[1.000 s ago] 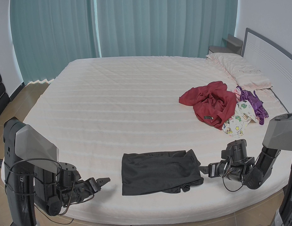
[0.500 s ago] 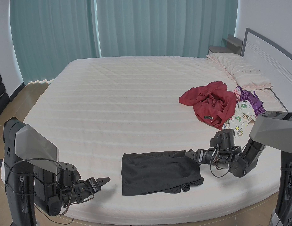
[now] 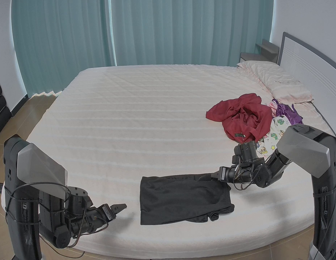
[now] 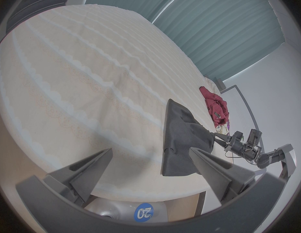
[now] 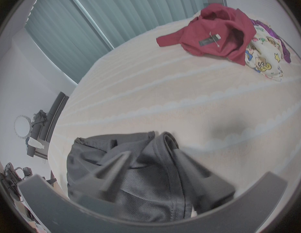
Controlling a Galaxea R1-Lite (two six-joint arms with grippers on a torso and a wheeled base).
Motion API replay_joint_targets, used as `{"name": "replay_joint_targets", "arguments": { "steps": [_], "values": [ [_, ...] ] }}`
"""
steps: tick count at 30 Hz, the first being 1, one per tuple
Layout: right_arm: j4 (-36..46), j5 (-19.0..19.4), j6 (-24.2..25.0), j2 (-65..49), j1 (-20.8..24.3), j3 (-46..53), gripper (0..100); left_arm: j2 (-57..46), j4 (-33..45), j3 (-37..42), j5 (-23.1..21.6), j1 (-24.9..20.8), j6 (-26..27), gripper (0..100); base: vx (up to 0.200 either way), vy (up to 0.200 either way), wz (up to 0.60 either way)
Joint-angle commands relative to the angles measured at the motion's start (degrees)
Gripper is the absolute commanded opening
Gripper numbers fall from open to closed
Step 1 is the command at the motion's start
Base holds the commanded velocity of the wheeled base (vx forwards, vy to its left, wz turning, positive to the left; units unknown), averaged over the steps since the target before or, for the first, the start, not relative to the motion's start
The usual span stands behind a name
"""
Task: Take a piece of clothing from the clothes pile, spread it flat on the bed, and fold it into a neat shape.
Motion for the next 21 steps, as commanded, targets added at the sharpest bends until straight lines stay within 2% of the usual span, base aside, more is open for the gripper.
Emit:
{"name": "replay_joint_targets", "arguments": {
  "steps": [1,8,13,21],
  "values": [
    [3.4,-0.1,-0.1,1.5,0.5,-3.0,0,-0.1,-0.9,0.0,0.0,0.0,-0.1,100,0.000,0.000,0.00],
    [4.4,-1.3,-0.1,1.2,0.3,-3.6,0,-0.1,-0.9,0.0,0.1,0.0,0.0,100,0.000,0.000,0.00],
    [3.0,-4.5,0.3,1.0,-1.0,-3.8,0,0.0,-0.9,0.0,0.1,0.0,0.0,100,0.000,0.000,0.00],
    [1.9,-4.6,1.6,0.2,-3.2,-3.9,0,0.0,-0.9,0.0,0.1,0.0,0.0,100,0.000,0.000,0.00]
  ]
}}
